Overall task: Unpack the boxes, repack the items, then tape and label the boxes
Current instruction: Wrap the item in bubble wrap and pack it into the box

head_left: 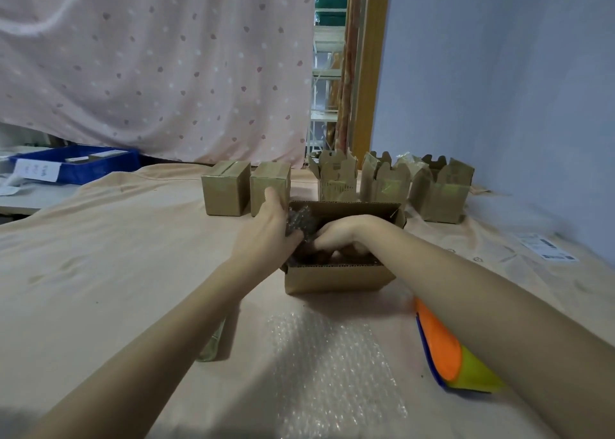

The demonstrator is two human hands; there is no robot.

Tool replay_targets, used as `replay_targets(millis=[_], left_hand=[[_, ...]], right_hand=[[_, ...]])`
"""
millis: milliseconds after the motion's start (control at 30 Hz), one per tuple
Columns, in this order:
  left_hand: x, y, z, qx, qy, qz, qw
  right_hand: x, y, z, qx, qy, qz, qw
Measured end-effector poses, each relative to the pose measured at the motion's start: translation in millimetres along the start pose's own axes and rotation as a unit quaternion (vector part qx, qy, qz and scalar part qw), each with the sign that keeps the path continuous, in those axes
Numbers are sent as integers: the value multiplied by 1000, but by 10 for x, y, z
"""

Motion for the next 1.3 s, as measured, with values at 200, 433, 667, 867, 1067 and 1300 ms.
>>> replay_targets(millis=[200, 433, 667, 867, 1067, 1300], left_hand=[[-94, -87, 31, 31, -38, 4, 999], [-134, -128, 21, 32, -37, 17, 999], [-147, -108, 20, 23, -27, 14, 999], [-170, -129, 34, 16, -21, 25, 999], [-171, -141, 25, 23, -16, 23, 999], [-149, -103, 57, 1, -15, 20, 1000]], right_hand=[[68, 71, 1, -4, -6, 26, 1000], [170, 92, 76, 29, 18, 67, 997], [248, 89, 156, 31, 21, 105, 994], [270, 139, 228, 52, 32, 114, 992], [-1, 69, 64, 2, 15, 59, 998], [-167, 14, 172, -63, 67, -66, 994]])
Point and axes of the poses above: each hand's wrist, its own x-axis towards the middle knuckle, its own z-axis out of the palm, y = z × x, the point moved 2 cm from there along x, towards the middle knuckle, and after that the axes turned 5 degrees about x, right-handed, at the moved point
